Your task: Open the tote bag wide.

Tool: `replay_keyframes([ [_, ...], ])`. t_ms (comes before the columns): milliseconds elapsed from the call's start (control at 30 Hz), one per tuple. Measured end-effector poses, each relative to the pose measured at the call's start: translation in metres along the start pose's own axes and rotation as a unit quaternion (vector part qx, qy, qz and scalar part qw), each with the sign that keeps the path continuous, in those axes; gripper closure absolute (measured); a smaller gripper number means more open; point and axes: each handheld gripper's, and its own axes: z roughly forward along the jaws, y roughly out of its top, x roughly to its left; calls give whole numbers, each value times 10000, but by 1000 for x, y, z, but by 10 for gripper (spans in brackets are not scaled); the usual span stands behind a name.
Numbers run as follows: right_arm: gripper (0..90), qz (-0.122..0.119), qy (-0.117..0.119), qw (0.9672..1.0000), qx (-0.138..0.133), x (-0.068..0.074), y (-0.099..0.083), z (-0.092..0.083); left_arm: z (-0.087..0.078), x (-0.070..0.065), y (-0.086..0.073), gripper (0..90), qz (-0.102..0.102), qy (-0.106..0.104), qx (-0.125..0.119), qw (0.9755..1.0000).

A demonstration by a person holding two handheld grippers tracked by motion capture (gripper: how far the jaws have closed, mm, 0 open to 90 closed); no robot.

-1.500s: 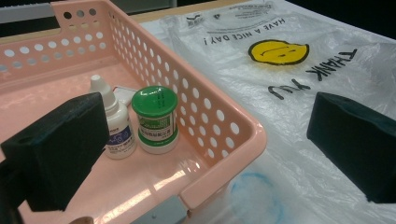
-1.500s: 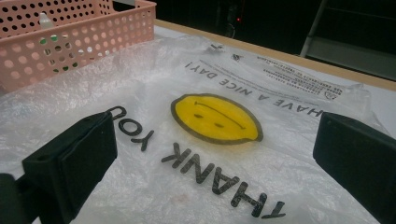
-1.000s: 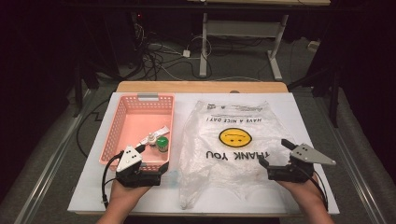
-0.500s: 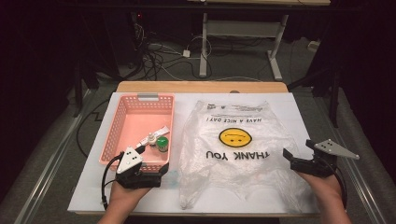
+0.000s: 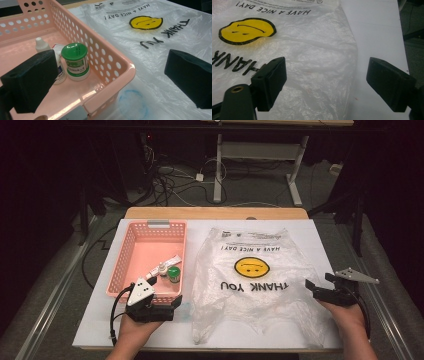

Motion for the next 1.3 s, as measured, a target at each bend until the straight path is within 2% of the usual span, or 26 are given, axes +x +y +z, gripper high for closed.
replay_keyframes([
  [100,189,37,28,10000,46,-3,-2,3,-1,0,-1,0,-12,22,-35,10000],
  [133,191,31,12,9998,179,-5,-4,8,-2,0,-1,0,-23,25,-42,10000],
  [233,198,98,9,9996,268,-10,-5,14,-3,-2,-2,0,-21,33,-22,10000],
  [300,250,184,81,9995,259,-11,-3,14,-4,-2,-4,0,-24,35,-23,10000],
  [400,282,129,147,9995,236,-13,3,18,-7,-4,-6,0,-5,82,-78,9999],
  [433,304,264,205,9993,177,-18,11,24,-8,-4,-7,0,6,98,-73,9999],
  [533,296,191,139,9996,182,-24,23,37,-5,-5,-9,0,-18,53,-11,10000],
  [567,296,191,139,9996,182,-24,23,37,-5,-5,-9,0,-18,53,-11,10000],
  [600,319,260,133,9994,168,-30,28,46,-4,-7,-10,0,21,72,13,10000],
  [667,319,299,189,9990,268,-33,30,51,-3,-7,-10,0,14,84,28,10000],
  [700,321,339,231,9984,399,-39,32,62,-3,-8,-11,0,15,94,54,9999],
  [767,326,417,267,9975,495,-42,32,69,-2,-9,-12,0,-14,158,75,9998],
  [833,358,328,396,9963,696,-41,33,72,-2,-9,-12,0,-43,180,77,9998],
  [867,356,251,405,9957,790,-39,32,74,-2,-9,-14,0,-64,210,78,9997],
  [933,364,188,339,9960,805,-37,33,74,-2,-10,-17,0,-77,243,140,9996],
  [1000,443,95,200,9965,806,-34,32,74,-4,-12,-19,0,-22,274,88,9996],
  [1100,482,-32,118,9967,804,-32,32,74,-10,-11,-21,0,-71,263,8,9996],
  [1133,523,-65,104,9967,808,-31,32,74,-13,-9,-21,0,-112,279,-7,9995],
  [1200,548,-22,100,9967,802,-32,32,74,-15,-8,-21,0,-129,284,-32,9995],
  [1233,617,31,167,9967,790,-33,32,74,-17,-8,-21,0,-129,320,-27,9994],
  [1267,617,31,167,9967,790,-33,32,74,-18,-7,-21,0,-132,327,-44,9994],
  [1300,660,14,269,9966,774,-34,32,74,-19,-7,-21,0,-138,321,-57,9994],
])
